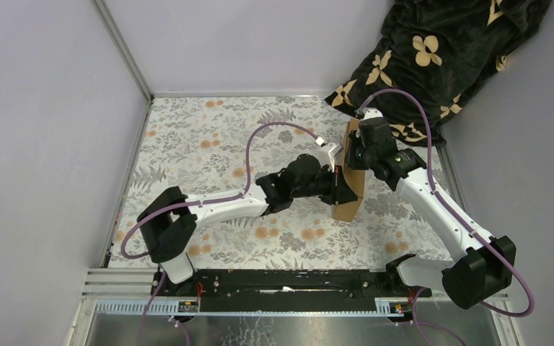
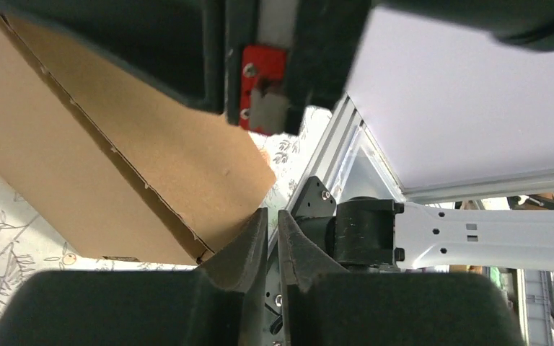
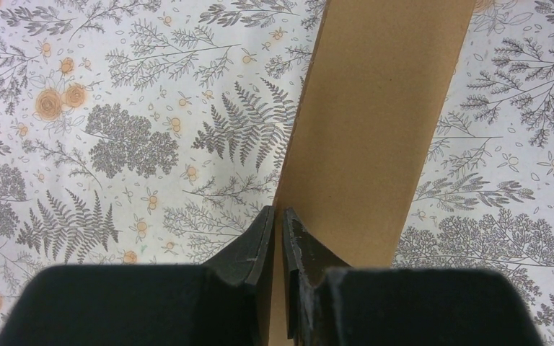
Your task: Fold the paper box
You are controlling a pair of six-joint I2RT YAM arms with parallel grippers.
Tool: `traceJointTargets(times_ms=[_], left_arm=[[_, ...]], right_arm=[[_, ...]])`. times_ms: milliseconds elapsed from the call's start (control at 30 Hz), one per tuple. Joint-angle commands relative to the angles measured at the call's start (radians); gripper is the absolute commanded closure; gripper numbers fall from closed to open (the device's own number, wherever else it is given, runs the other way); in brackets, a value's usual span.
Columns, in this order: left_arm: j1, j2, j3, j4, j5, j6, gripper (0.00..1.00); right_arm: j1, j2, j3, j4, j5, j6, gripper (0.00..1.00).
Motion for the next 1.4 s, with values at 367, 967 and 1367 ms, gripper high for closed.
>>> traceJointTargets(times_ms=[367,967,1367], left_arm=[[-0.002,-0.013,-0.01,-0.007,-0.033,-0.055,0.83],[0.001,-0.011,0.077,-0.036,-0.087,-0.039,0.77],[0.002,0.067,0.022,-0.082,-0.098,-0.076,0.78]], right_arm=[[-0.001,0.001,-0.045,-0.149,-0.017,-0.006,0.85],[-0.003,-0.008,-0.041,-0.155,-0.018,-0.01,0.85],[-0.002,-0.016,-0.066,-0.144,-0.027,-0.007,0.85]])
